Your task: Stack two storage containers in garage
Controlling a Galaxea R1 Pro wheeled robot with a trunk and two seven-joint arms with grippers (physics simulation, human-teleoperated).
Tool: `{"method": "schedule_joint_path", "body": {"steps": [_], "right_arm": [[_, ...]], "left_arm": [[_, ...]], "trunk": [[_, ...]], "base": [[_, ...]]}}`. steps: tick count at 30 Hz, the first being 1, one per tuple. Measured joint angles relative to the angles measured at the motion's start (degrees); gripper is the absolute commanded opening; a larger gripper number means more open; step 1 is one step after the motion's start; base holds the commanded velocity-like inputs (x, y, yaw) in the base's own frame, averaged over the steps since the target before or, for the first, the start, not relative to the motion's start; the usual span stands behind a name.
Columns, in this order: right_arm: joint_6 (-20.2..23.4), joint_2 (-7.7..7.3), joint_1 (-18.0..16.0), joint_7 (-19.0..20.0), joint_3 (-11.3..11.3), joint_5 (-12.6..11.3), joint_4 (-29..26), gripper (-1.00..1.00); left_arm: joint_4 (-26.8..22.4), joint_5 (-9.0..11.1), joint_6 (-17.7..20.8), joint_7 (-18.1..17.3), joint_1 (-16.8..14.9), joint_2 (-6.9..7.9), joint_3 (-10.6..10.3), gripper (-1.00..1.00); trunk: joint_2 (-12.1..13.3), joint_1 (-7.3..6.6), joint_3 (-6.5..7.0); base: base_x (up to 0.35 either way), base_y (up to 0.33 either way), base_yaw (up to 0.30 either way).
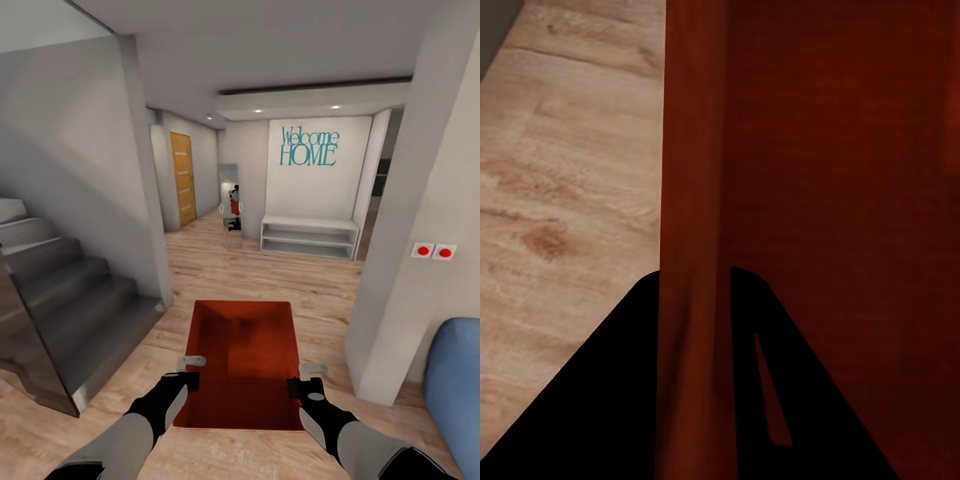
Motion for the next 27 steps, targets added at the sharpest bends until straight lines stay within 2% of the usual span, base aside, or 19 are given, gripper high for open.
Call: {"method": "schedule_joint_path", "body": {"steps": [27], "right_arm": [[-0.05,-0.01,0.00,0.02,0.05,-0.08,0.03,-1.00]], "left_arm": [[0.00,-0.03,-0.01,0.00,0.00,-0.01,0.01,-1.00]], "trunk": [[0.00,0.00,0.00]], "base": [[0.323,0.000,0.000]]}}
